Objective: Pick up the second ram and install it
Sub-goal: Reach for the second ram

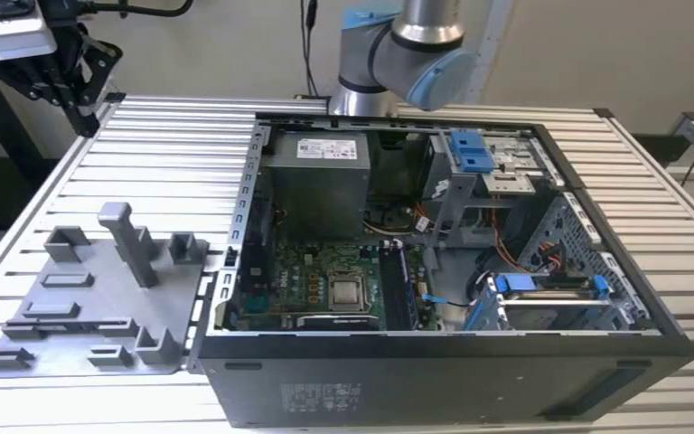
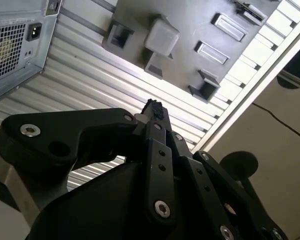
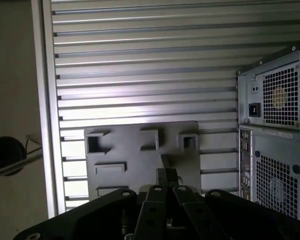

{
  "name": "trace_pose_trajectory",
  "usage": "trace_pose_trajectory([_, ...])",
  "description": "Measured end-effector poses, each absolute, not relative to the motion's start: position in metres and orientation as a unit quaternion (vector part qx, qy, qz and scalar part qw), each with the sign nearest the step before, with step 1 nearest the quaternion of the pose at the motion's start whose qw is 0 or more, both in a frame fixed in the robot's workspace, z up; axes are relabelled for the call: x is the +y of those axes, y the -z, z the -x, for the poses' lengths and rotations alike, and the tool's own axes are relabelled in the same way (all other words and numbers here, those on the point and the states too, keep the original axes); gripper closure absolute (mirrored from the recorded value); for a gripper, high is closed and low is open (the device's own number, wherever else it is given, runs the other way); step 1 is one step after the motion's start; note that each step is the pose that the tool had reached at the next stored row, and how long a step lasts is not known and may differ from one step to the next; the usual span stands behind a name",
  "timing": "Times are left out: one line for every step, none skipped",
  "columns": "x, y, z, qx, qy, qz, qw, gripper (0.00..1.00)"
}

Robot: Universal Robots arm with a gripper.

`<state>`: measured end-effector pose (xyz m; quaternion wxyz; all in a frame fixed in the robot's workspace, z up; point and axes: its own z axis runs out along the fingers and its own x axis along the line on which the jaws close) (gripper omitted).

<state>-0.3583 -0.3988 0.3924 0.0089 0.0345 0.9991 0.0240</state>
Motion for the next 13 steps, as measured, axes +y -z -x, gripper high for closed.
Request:
trace_pose_trajectory([-0.399,-0.392,0.361,0.999,-0.024,-0.035,0.009,0.89])
trace_pose_trajectory([-0.399,-0.392,0.364,0.999,-0.024,-0.035,0.009,0.89])
trace_pose_trajectory([-0.399,-0.392,0.367,0.999,-0.024,-0.035,0.009,0.89])
trace_pose_trajectory([-0.399,-0.392,0.369,0.999,-0.024,-0.035,0.009,0.89])
trace_pose_trajectory([-0.399,-0.392,0.372,0.999,-0.024,-0.035,0.009,0.89])
trace_pose_trajectory([-0.399,-0.392,0.375,0.999,-0.024,-0.035,0.008,0.89])
trace_pose_trajectory([-0.399,-0.392,0.378,0.999,-0.024,-0.035,0.008,0.89])
trace_pose_trajectory([-0.399,-0.392,0.38,0.999,-0.024,-0.035,0.007,0.89])
trace_pose_trajectory([-0.399,-0.392,0.382,0.999,-0.024,-0.035,0.006,0.89])
trace_pose_trajectory([-0.399,-0.392,0.384,0.999,-0.024,-0.035,0.004,0.89])
trace_pose_trajectory([-0.399,-0.392,0.386,0.999,-0.024,-0.035,0.002,0.89])
trace_pose_trajectory([-0.399,-0.392,0.387,0.999,-0.024,-0.035,0.002,0.89])
trace_pose_trajectory([-0.399,-0.392,0.387,0.999,-0.024,-0.035,0.002,0.89])
